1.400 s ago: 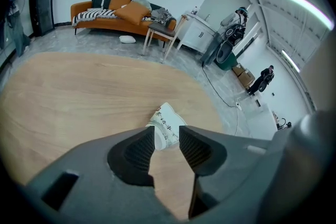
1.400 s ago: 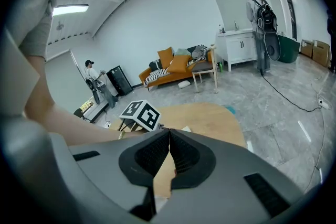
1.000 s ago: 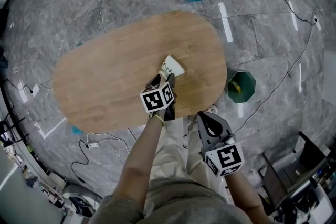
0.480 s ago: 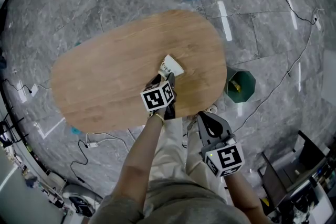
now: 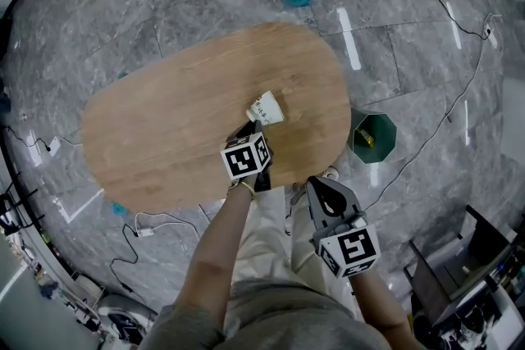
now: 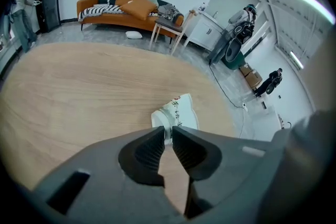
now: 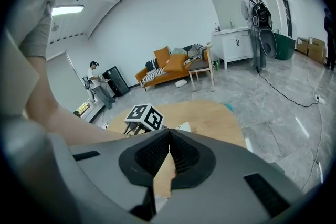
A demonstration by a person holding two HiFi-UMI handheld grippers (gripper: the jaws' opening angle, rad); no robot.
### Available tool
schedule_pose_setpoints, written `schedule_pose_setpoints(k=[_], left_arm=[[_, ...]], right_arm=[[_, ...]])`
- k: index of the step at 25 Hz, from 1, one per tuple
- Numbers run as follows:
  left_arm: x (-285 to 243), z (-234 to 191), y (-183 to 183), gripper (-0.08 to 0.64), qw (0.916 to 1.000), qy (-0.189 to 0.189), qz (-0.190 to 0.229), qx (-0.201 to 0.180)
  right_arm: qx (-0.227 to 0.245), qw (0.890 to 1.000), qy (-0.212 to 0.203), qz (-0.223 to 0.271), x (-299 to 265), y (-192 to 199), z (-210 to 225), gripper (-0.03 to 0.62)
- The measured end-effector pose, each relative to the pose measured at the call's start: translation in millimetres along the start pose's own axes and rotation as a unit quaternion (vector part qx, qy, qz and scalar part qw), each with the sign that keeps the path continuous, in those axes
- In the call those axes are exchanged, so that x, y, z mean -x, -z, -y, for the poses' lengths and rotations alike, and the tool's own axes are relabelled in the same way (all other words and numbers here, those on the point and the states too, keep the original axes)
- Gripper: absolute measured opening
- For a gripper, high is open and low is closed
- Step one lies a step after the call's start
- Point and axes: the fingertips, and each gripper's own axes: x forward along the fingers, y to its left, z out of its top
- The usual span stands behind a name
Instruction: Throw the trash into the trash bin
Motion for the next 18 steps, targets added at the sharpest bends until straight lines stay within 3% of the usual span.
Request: schedule_pose_setpoints(k=[18], left_arm=[[62,25,-19,0.037,0.9978,0.033,0.041,-0.040]], right_arm=[[0.023,0.999,0.004,0.039,23,-29,-23,0.009]])
